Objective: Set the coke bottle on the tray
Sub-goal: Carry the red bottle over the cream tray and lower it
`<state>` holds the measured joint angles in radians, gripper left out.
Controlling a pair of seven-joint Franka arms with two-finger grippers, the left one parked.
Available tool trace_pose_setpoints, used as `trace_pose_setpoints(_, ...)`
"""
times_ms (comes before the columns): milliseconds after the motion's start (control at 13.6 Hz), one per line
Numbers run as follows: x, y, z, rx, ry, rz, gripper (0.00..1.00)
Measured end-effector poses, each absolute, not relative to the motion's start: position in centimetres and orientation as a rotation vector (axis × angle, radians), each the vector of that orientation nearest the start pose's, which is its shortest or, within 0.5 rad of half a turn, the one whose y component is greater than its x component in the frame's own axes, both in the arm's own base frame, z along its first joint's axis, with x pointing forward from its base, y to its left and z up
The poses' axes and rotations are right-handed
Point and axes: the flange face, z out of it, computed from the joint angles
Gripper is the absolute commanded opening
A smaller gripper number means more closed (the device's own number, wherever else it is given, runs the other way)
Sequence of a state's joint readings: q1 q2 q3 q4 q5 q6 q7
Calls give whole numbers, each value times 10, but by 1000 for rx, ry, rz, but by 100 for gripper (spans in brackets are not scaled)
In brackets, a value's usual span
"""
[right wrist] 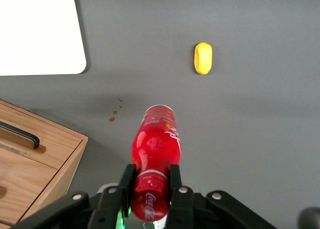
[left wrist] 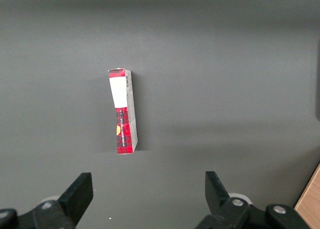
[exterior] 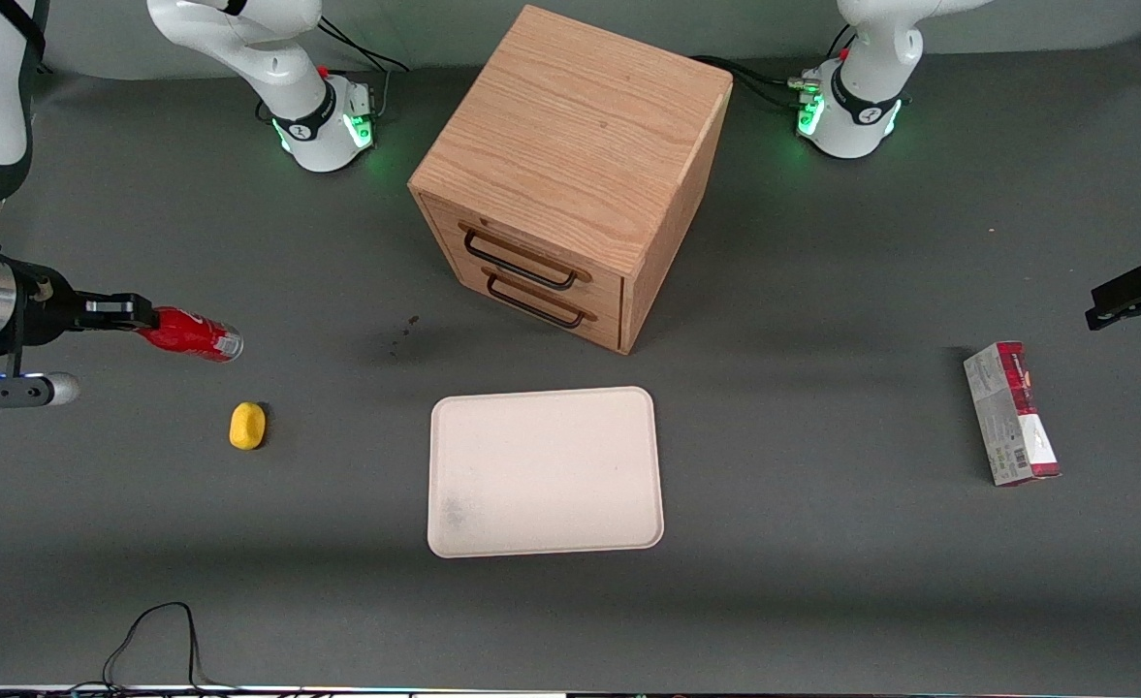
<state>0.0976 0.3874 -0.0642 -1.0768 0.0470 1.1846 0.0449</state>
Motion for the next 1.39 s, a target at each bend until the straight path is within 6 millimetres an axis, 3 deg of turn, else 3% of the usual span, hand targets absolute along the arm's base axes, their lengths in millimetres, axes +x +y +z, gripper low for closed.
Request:
trace_pose_setpoints(220,627,43,600,-3111,55,391,0)
trace_pose_setpoints(366,639,65,590,-3108,125,376,0)
trace_pose_setpoints(806,680,162,540,-3031,412,226,0)
trace_pose_setpoints(1246,688,265,482,-3035,520,108,0)
trace_pose_setpoints(1392,690,290,459,-3039,491,88,0)
